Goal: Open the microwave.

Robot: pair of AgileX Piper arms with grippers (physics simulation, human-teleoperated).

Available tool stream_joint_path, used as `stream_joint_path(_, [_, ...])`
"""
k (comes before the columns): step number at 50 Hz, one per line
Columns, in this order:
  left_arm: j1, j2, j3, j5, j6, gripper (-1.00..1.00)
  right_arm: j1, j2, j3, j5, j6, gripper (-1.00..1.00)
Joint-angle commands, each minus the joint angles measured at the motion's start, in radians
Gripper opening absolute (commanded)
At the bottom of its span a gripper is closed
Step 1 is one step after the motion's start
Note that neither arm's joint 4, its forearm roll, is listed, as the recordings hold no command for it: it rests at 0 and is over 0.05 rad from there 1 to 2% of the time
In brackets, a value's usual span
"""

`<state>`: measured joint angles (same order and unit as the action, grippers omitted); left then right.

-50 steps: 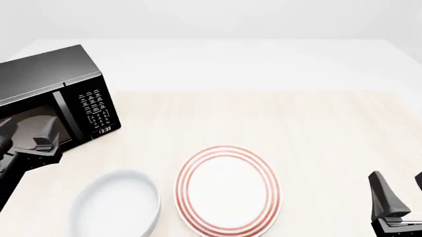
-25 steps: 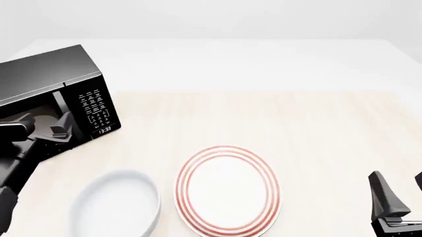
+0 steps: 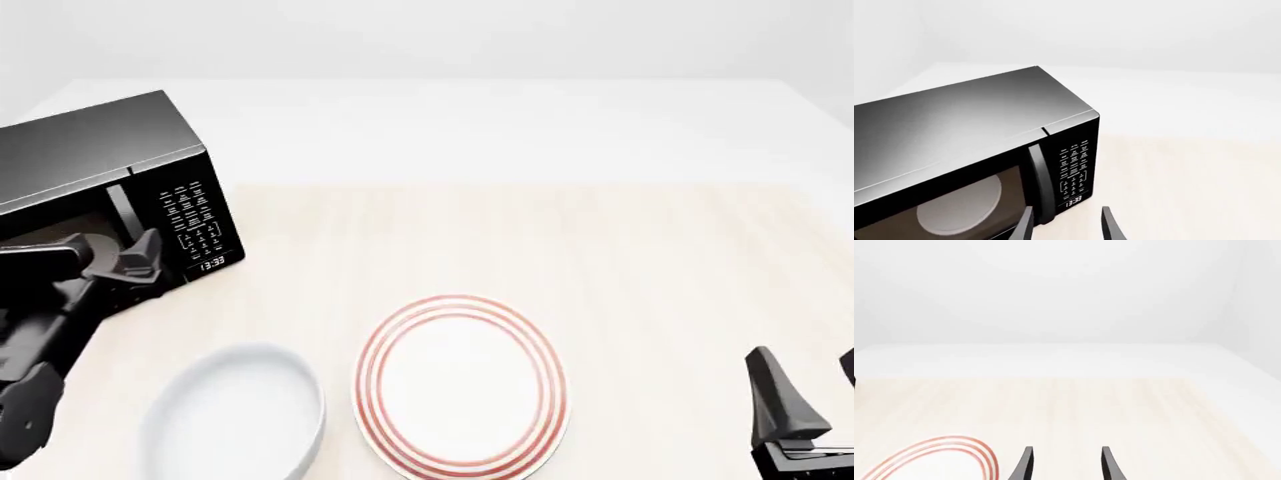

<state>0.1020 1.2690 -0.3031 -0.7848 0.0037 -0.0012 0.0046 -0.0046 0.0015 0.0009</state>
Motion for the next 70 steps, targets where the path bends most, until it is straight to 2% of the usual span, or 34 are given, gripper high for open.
stream_joint_path(1, [0.005,0.097,-0.02,-0.068,-0.006,1.0,0.0,0.0,0.0,0.0,0.0,1.0])
stream_joint_path(15, [0.03,0.171,-0.047,-0.102,0.003,1.0,0.0,0.0,0.0,0.0,0.0,1.0])
stream_joint_path(27, [0.03,0.249,-0.081,-0.134,-0.02,1.0,0.0,0.0,0.0,0.0,0.0,1.0])
stream_joint_path(70, [0.032,0.43,-0.181,-0.137,-0.058,1.0,0.0,0.0,0.0,0.0,0.0,1.0])
